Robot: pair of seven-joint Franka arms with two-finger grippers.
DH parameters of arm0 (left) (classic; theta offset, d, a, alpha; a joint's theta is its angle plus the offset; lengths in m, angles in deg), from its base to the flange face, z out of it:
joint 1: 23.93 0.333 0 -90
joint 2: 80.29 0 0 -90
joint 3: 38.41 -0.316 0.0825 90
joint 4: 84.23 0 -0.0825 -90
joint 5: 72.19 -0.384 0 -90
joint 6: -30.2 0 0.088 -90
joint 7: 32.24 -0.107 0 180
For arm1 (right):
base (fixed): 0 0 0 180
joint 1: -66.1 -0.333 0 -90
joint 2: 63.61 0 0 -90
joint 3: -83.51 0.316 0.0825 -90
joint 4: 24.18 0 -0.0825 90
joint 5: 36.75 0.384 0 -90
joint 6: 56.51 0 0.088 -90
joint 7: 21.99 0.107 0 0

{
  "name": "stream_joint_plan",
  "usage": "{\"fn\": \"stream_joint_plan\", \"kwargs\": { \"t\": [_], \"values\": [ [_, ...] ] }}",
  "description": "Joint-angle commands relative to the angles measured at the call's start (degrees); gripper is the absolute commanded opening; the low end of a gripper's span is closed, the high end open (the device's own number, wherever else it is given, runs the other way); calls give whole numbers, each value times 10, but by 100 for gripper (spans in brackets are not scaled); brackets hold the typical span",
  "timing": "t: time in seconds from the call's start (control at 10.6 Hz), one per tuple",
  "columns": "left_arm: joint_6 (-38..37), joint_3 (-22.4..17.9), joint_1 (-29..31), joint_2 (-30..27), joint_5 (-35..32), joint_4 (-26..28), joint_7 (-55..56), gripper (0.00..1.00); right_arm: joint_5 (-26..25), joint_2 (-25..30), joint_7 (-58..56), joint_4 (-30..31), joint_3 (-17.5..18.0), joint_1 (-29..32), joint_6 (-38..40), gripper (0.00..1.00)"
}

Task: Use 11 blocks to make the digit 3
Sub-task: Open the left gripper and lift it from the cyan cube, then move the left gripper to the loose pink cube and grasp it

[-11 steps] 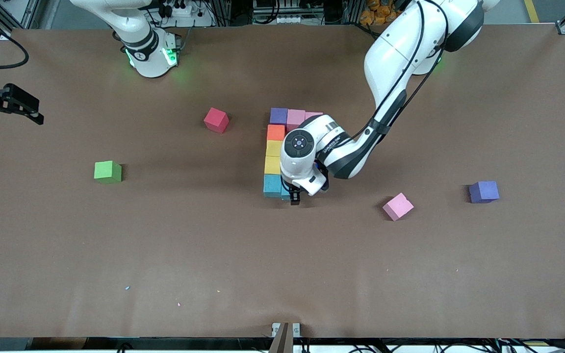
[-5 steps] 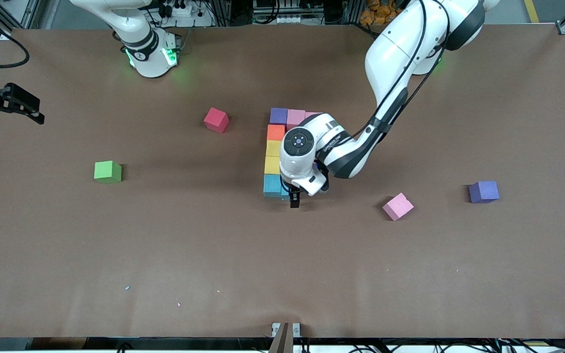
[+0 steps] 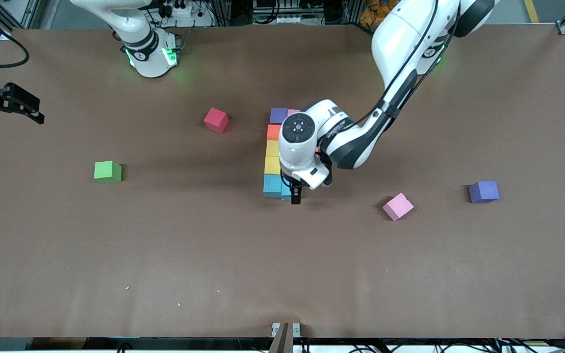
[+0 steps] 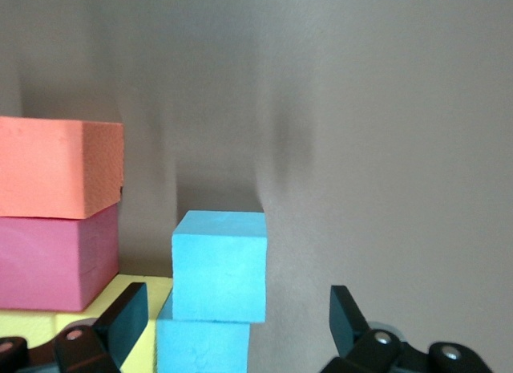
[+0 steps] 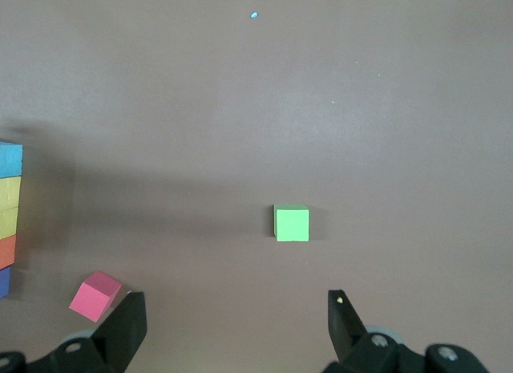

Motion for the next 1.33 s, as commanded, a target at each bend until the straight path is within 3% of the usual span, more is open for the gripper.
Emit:
{"fn": "stream_joint_plan", "kwargs": {
  "t": [0.0, 0.38, 0.76, 1.23],
  "values": [
    [-7, 2, 19, -75, -9, 69, -32, 100, 4, -3, 8, -11, 1, -1, 9, 100],
    [-7, 30, 94, -150, 7, 134, -158, 100, 4, -2, 8, -11, 2, -1, 9, 100],
    [-21, 51, 183, -200, 8, 204, -373, 100, 3, -2, 8, -11, 2, -1, 13, 100],
    [-49, 51, 273, -182, 8, 212, -628, 100, 3, -2, 8, -11, 2, -1, 14, 100]
  ]
}}
